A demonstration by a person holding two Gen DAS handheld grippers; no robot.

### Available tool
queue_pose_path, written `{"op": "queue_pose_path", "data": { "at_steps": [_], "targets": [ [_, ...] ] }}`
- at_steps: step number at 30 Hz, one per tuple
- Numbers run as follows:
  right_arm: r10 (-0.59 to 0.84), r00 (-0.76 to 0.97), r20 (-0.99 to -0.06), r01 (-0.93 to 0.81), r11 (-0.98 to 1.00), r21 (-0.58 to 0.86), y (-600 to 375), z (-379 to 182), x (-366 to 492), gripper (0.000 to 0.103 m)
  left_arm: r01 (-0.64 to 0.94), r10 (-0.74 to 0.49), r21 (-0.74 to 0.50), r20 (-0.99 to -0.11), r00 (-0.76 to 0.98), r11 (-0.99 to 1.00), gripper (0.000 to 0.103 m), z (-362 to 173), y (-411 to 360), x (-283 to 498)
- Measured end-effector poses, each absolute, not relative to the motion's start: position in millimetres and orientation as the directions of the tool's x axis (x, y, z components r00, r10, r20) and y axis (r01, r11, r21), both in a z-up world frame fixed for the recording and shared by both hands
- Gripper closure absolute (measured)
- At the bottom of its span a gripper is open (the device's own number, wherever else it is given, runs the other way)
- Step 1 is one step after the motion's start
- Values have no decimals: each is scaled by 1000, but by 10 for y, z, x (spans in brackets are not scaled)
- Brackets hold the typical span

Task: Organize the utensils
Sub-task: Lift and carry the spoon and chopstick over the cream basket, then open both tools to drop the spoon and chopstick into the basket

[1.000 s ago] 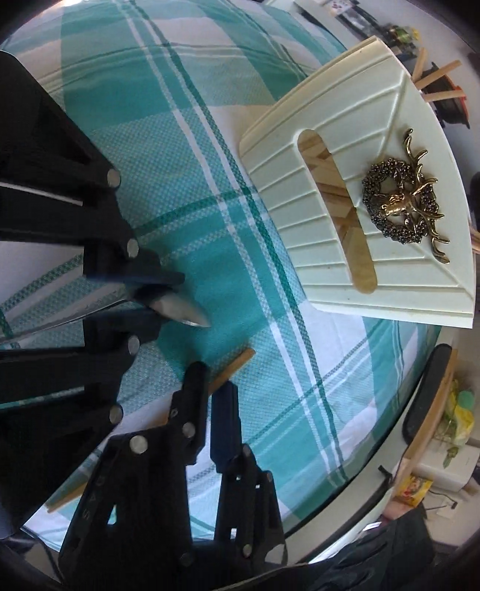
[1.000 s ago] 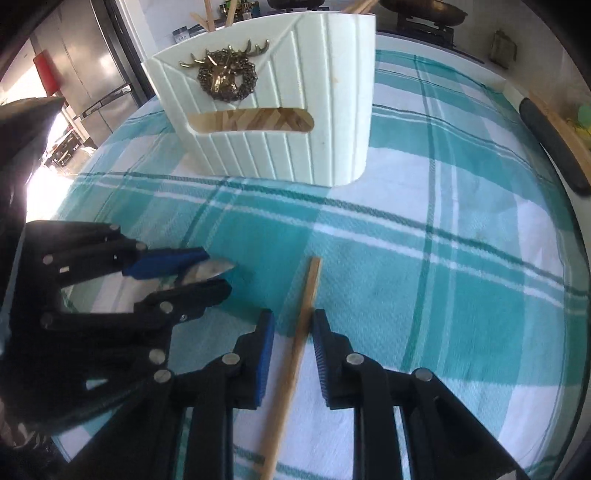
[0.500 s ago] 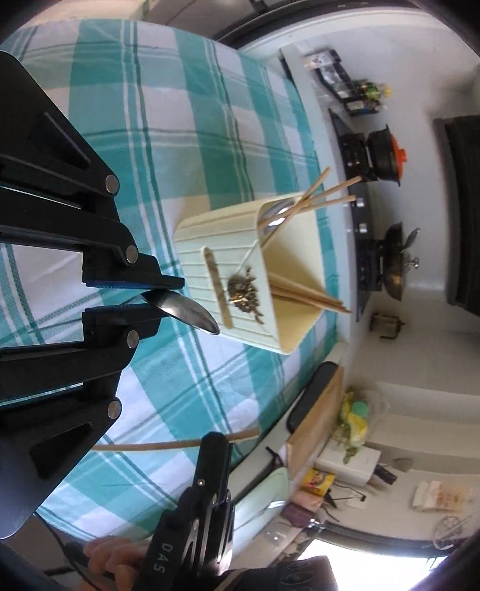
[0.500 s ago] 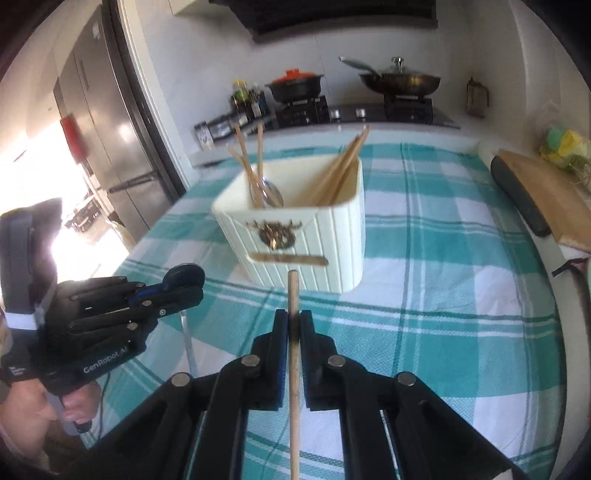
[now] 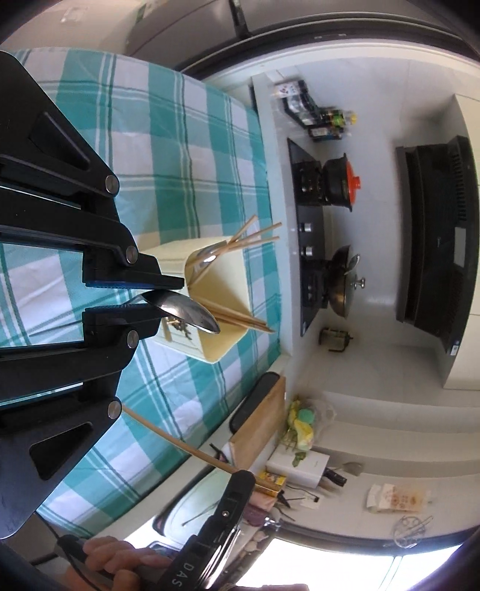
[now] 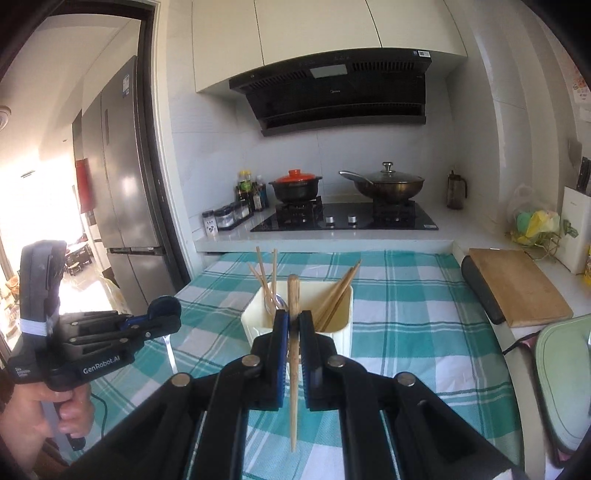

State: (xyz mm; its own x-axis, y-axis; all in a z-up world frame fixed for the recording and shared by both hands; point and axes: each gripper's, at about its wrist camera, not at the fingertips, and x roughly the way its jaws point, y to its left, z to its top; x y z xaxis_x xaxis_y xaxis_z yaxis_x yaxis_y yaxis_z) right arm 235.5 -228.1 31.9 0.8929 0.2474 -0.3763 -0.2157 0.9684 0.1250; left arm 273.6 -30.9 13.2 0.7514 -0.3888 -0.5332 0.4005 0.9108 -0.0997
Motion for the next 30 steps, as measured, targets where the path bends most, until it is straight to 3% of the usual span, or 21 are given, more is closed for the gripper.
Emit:
{"op": "queue_pose_path", "data": {
  "at_steps": [12,16,30],
  "targets": [
    [233,942,-243,-231,972,38,-2113,1211,2996,97,344,-358,-114,-426,831,932,99,856,-294,3494],
    [223,945,-238,-228,974,9,-2052,1277,3321,97,318,-331,-103,-412,849,942,99,883,-405,3819],
    [310,775,-551,-264,951,163,-2082,169,4510,96,271,-284,-121,-634,720,955,99,-226,-619,4628]
  ]
}}
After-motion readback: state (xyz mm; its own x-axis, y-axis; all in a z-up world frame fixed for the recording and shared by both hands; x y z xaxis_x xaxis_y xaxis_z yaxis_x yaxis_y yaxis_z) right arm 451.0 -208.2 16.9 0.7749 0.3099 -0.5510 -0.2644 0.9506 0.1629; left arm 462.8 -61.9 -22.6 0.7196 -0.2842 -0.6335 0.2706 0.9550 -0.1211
